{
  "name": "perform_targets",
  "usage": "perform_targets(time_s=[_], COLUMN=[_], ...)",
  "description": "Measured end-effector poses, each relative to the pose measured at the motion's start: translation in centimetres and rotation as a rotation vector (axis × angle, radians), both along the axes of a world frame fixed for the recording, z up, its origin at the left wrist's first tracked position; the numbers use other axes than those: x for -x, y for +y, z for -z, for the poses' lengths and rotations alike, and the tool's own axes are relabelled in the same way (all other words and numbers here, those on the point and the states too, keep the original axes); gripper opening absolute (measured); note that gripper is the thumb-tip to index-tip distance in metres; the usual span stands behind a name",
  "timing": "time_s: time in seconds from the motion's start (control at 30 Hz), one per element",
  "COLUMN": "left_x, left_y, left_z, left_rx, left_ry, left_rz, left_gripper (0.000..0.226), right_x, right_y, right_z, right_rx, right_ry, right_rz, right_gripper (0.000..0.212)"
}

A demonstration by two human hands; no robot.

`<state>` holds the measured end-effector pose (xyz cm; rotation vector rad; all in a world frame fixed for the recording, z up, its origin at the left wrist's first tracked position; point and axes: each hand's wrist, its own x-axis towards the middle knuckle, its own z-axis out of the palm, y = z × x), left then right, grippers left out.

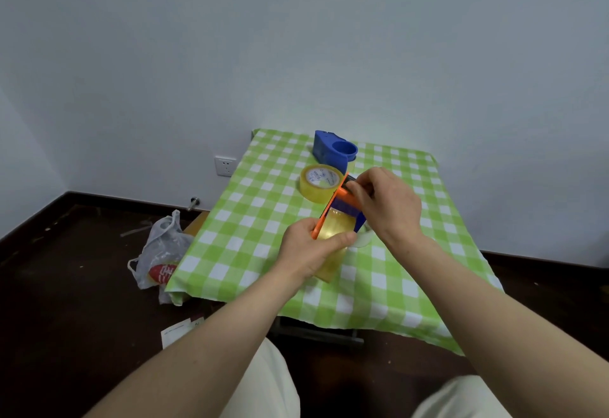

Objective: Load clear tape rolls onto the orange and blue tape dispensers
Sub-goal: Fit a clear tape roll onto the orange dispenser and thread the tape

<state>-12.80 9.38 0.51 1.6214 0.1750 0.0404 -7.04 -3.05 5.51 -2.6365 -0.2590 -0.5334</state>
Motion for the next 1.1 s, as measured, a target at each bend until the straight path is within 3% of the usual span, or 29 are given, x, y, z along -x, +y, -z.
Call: perform_targets(time_s=[0.13, 0.3, 0.47, 0.77, 0.93, 1.1], left_x=[-0.1, -0.2, -0.4, -0.5, -0.6, -0.7], left_y=[0.1, -0.1, -0.1, 0.3, 0.3, 0.2], left_z=[-0.1, -0.2, -0.9, -0.6, -0.5, -0.5], left_rx=[0.008, 0.001, 0.056, -0.001, 0.02, 0.048], left_ry=[-0.027, -0.036, 0.003, 0.005, 0.007, -0.035], left_rz=[-0.036, -0.072, -0.079, -0.057, -0.006, -0.017], left_gripper=[0.025, 0.066, 0.034, 0.049, 0.022, 0.05], right_x=[0.0, 0.1, 0.3, -0.1, -0.4, -0.7], right_y=[-0.2, -0.2, -0.1, -0.5, -0.7, -0.9], right_z=[-0.2, -0.4, -0.5, -1.7, -2.2, -2.1], right_rx=[-0.01, -0.01, 0.086, 0.07, 0.082, 0.088], right_ry=[0.055, 0.083, 0.03, 0.093, 0.074, 0.066], right_rz=[0.007, 0.046, 0.052, 0.046, 0.024, -0.01], right_gripper=[0.023, 0.024, 0.029, 0.027, 0.025, 0.027])
